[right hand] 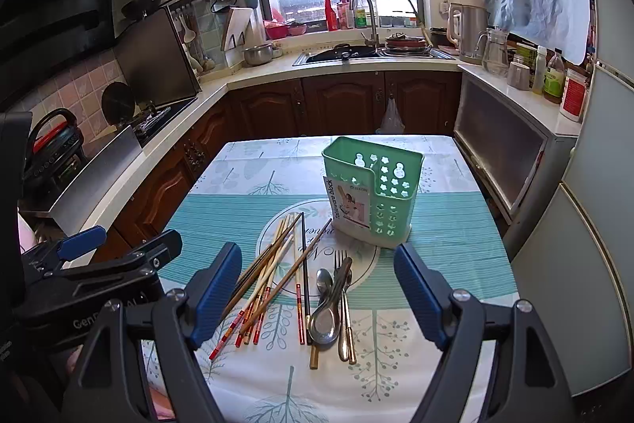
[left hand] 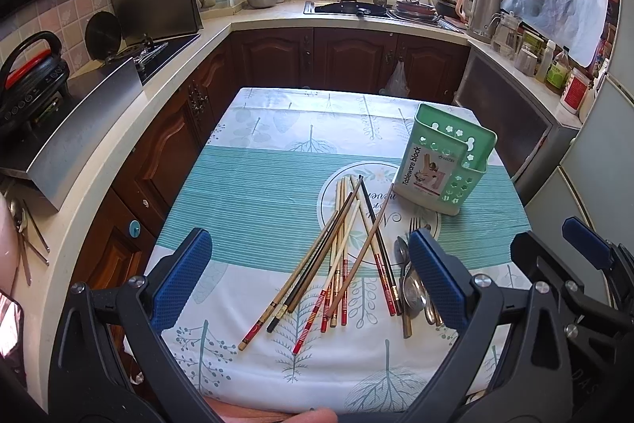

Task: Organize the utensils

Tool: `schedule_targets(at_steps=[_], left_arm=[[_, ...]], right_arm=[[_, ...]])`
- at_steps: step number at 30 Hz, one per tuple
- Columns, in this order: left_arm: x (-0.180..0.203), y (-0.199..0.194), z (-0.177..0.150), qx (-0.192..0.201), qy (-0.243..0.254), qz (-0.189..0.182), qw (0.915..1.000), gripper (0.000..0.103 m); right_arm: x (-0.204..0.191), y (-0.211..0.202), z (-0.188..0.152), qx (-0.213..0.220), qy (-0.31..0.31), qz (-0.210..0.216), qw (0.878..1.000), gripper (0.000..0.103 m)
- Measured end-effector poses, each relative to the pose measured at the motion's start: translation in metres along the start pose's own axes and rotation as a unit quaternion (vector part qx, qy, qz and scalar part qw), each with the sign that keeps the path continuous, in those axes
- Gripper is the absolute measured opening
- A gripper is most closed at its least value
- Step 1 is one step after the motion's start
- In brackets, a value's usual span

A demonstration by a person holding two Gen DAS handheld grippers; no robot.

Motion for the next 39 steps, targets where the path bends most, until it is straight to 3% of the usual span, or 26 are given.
schedule_targets(at_steps=[20, 39], left_arm=[[0.0047, 0.0034, -0.0009, -0.012, 0.024, 0.001, 0.9996, 0.099], [-0.0011, 0.0064, -0.0019, -0.019, 0.008, -0.011, 0.9997, 0.098]], right_arm=[[0.0039, 0.0028, -0.0035, -0.008, 0.024, 0.004, 1.000, 0.080], [0.0024, 0.0005, -0.0015, -0.003, 0.024, 0.003, 1.000, 0.080]])
Point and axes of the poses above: each gripper's, at about its wrist camera, not at the fingertips, and y roughly the way its jaws point, x to its right, z to its top, the point moved 6 cm from there along y, roughly the way its jaws point, and after that the axes turned 15 degrees about -x, right-handed, at the moved point
